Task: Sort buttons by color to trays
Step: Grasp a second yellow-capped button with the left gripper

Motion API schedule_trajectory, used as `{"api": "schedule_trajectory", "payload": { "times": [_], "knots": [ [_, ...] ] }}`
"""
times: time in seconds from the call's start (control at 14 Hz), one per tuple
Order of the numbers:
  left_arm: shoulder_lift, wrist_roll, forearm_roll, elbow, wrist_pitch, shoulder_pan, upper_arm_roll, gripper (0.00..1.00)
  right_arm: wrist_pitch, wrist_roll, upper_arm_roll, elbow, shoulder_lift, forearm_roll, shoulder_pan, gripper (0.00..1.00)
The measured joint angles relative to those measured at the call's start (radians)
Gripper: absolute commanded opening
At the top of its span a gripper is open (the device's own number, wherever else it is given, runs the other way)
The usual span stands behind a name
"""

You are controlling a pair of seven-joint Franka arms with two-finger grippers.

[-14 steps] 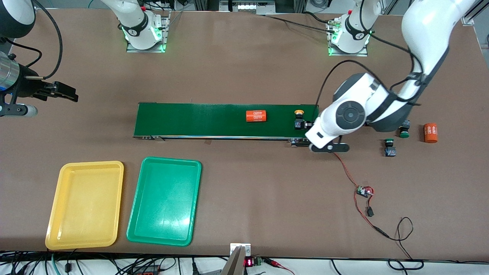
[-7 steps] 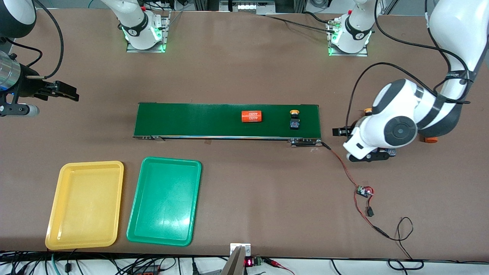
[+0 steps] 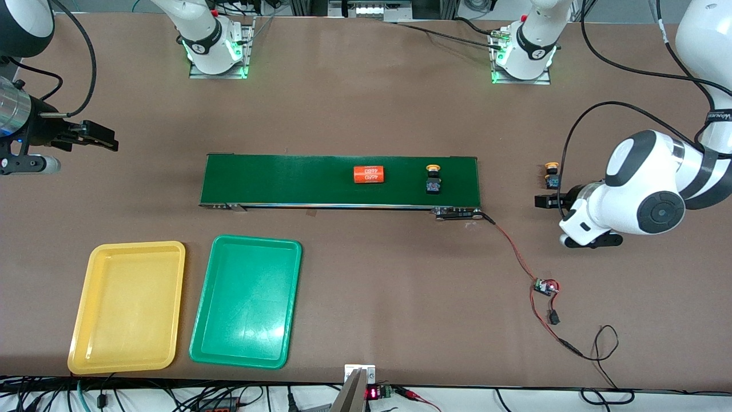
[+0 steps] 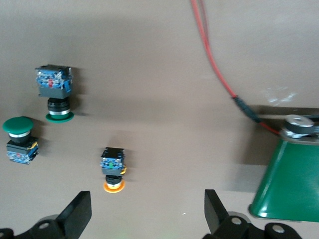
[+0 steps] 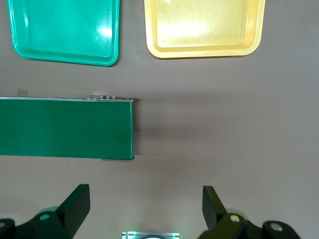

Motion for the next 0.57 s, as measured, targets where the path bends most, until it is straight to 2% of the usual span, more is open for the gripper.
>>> {"api": "schedule_trajectory", "payload": {
  "times": [0.14,0.36,0.43,0.57],
  "knots": [
    [-0.021,0.019,0.001,-0.062,0.053,-0.022,0.077,1.00,0.000,-0.003,0.000,0.000,0.000,0.000,0.000,1.00],
    [-0.112,0.049,0.002,-0.283,0.312,-0.119,0.241,1.00,0.000,-0.005,0.000,0.000,0.000,0.000,-0.001,1.00],
    [-0.137,0.088,0.002,-0.341,0.380,-0.166,0.316,1.00,0.000,-0.005,0.000,0.000,0.001,0.000,-0.001,1.00],
    [-0.161,0.183,0.002,-0.396,0.433,-0.213,0.423,1.00,0.000,-0.005,0.000,0.000,0.001,0.000,-0.001,1.00]
  ]
}}
